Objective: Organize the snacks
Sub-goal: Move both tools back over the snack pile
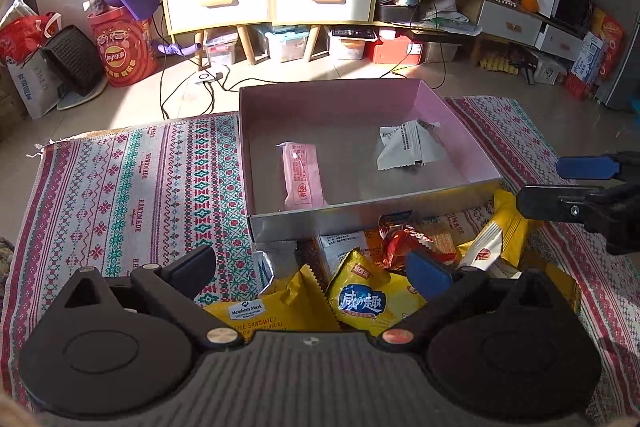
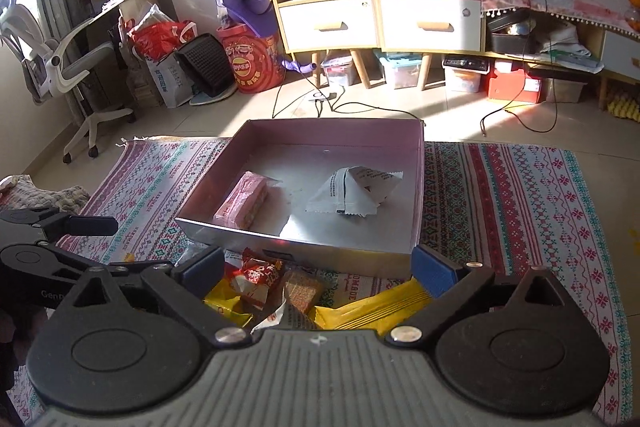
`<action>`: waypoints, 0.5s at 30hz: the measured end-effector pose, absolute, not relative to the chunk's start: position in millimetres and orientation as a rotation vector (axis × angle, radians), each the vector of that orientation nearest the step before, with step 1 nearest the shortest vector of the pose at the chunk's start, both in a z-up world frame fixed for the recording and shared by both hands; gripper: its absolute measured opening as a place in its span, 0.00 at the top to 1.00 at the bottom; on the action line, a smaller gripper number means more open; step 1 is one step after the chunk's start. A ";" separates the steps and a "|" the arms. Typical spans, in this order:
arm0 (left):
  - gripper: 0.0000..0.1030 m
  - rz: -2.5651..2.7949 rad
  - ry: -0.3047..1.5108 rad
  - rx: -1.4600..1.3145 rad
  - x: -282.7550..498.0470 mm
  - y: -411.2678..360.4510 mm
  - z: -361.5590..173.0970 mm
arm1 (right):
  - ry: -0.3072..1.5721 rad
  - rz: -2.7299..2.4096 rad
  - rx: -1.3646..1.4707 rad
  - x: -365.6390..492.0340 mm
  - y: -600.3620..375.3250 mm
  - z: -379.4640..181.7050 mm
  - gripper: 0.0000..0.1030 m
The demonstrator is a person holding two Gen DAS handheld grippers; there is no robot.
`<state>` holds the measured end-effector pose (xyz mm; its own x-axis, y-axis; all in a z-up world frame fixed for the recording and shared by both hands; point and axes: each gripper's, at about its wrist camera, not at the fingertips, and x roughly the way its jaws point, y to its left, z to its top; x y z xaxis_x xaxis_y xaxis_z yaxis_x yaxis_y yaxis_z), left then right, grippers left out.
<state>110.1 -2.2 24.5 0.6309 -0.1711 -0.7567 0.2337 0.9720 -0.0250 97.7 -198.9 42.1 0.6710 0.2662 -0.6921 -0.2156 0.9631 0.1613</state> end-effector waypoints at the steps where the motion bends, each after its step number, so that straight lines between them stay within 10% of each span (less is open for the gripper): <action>1: 0.00 -0.237 0.865 0.084 105.4 -0.8 21.4 | 0.793 0.279 0.061 93.2 -198.5 40.8 0.03; 15: 0.00 -0.265 1.028 0.112 47.2 31.1 -13.0 | 0.892 0.355 0.046 50.3 -179.4 14.3 0.02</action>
